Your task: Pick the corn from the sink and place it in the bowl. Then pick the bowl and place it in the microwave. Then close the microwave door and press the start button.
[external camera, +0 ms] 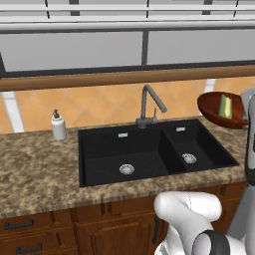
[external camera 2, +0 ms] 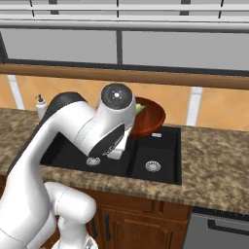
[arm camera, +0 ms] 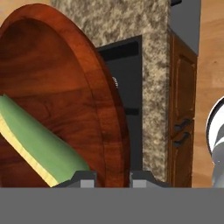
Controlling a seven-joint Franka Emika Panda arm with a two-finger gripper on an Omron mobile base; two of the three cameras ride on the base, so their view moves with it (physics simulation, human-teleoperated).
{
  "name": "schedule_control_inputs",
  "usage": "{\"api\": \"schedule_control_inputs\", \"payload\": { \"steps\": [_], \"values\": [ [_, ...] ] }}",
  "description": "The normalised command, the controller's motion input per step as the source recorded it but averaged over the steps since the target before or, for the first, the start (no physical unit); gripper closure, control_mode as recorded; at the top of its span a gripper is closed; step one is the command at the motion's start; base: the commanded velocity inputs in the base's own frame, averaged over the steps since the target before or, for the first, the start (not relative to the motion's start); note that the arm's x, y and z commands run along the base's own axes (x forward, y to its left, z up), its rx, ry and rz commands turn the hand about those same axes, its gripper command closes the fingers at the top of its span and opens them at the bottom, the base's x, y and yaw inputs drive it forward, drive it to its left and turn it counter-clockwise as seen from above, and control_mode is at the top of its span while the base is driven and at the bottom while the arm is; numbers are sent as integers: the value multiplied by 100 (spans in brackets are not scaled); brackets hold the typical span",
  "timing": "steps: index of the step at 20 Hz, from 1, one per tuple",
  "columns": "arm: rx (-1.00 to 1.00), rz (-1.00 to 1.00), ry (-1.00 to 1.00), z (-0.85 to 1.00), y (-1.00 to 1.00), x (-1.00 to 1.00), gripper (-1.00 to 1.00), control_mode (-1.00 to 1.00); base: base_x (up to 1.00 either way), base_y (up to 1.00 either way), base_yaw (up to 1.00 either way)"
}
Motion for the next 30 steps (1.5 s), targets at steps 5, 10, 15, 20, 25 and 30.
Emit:
{"api": "schedule_control_inputs", "payload": {
  "steps": [5,10,15,20,25,30],
  "values": [
    [-2,0,0,0,16,0,100,-100,0,0,0],
    [-1,-1,-1,0,3,-11,100,100,-20,0,-12],
    [0,0,0,0,0,0,100,100,-62,0,-56],
    [0,0,0,0,0,0,100,100,-52,0,-73],
    [0,0,0,0,0,0,100,100,-32,0,-74],
    [0,0,0,0,0,0,100,100,-10,0,-69]
  ]
}}
